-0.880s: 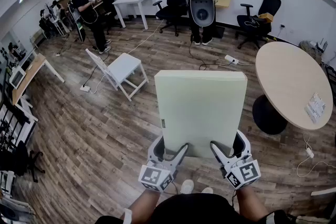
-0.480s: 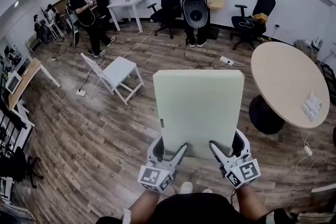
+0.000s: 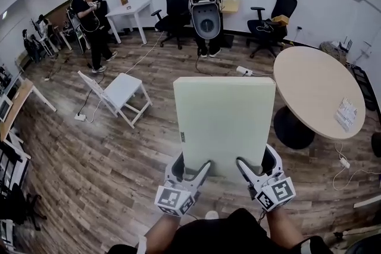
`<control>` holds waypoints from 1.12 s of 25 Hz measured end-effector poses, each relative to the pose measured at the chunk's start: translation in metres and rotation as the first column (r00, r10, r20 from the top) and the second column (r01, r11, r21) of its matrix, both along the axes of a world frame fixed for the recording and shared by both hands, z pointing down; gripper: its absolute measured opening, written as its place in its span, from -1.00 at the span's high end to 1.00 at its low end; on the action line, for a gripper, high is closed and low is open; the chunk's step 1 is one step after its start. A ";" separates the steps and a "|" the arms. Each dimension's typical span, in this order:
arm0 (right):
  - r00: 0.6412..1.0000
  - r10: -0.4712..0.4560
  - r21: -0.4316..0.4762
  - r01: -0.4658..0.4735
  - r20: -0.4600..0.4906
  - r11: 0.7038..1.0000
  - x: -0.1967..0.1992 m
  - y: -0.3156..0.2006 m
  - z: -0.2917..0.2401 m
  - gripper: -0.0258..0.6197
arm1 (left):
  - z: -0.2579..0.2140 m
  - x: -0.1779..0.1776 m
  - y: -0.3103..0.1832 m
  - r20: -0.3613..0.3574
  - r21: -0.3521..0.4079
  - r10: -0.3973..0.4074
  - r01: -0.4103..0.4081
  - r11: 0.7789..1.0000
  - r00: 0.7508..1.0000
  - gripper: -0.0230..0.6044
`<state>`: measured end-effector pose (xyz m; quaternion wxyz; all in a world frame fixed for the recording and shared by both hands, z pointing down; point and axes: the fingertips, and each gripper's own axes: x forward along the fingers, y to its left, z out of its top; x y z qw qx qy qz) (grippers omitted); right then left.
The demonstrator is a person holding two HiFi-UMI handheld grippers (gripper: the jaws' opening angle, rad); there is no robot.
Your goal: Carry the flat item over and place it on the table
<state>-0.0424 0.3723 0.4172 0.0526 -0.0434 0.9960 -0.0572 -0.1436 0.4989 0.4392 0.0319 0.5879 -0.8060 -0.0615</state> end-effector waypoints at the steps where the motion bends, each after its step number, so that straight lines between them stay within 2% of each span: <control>1: 1.000 0.012 0.000 -0.012 0.000 1.000 0.001 -0.004 0.001 -0.20 | 0.001 -0.001 -0.005 -0.001 0.001 0.012 -0.012 1.000 1.000 -0.19; 11: 0.995 0.092 -0.002 -0.092 -0.025 0.996 0.000 -0.062 0.005 -0.20 | 0.011 -0.011 -0.072 -0.044 0.004 0.117 -0.117 0.993 0.992 -0.19; 18: 0.984 0.173 -0.065 -0.175 -0.031 0.982 0.006 -0.140 0.012 -0.20 | 0.012 -0.014 -0.157 -0.049 -0.025 0.189 -0.190 0.981 0.981 -0.19; 28: 0.966 0.259 -0.074 -0.259 -0.012 0.963 0.048 -0.257 0.013 -0.20 | 0.014 0.018 -0.285 -0.055 -0.055 0.283 -0.285 0.957 0.958 -0.19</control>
